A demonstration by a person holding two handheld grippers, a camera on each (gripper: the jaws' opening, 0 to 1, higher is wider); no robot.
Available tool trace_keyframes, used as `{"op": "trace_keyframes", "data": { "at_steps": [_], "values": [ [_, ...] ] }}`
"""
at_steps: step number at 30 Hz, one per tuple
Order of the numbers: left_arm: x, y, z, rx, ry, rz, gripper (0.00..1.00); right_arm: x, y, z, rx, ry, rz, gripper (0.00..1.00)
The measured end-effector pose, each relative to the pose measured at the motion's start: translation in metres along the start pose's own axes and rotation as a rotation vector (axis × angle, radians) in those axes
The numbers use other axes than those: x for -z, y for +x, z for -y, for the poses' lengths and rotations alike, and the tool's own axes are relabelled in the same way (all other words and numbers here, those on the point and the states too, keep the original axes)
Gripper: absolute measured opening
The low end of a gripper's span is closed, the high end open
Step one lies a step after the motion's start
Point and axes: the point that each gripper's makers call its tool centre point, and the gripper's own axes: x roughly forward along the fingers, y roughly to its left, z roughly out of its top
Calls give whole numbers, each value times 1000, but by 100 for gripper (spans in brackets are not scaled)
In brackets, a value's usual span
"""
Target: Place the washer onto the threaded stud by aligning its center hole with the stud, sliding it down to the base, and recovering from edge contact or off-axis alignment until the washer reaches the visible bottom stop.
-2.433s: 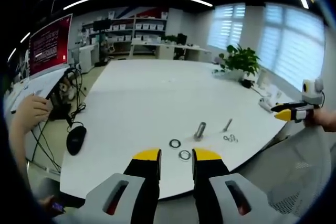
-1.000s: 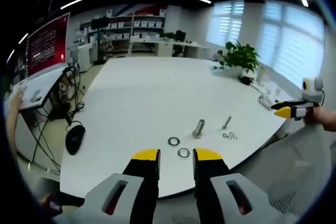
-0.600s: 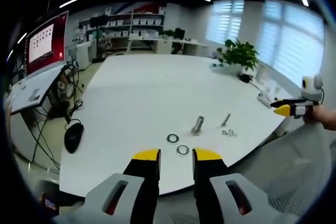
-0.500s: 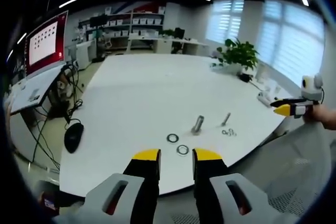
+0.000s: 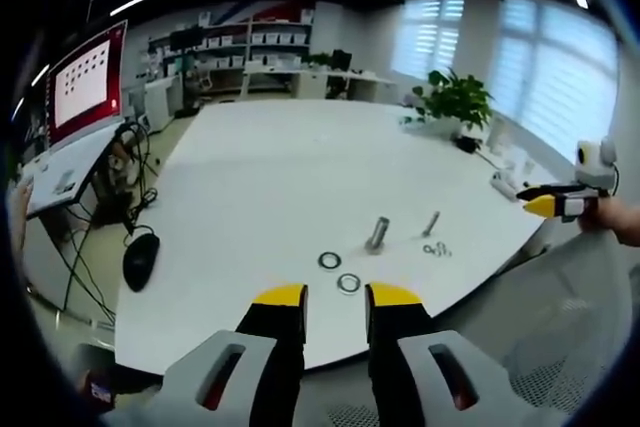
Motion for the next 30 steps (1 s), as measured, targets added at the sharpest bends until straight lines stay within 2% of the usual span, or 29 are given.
{"op": "trace_keyframes", "data": {
  "at_steps": [5,10,13,18,22,28,30],
  "values": [
    [4,1,2,9,7,-23,21,-1,0,0,2,0,4,42],
    [0,1,2,13,-3,-3,21,-2,1,1,3,1,4,42],
    [4,3,5,31,10,-20,21,-2,0,1,7,2,8,42],
    [0,2,4,30,-13,-2,21,-1,0,4,19,6,2,42],
    [4,2,7,38,-3,-23,21,2,0,5,24,0,-12,42],
    [4,2,9,52,-7,-18,21,3,0,0,-1,-17,-16,42],
    [9,4,11,60,0,-48,22,4,0,1,5,-6,-22,43]
  ]
}}
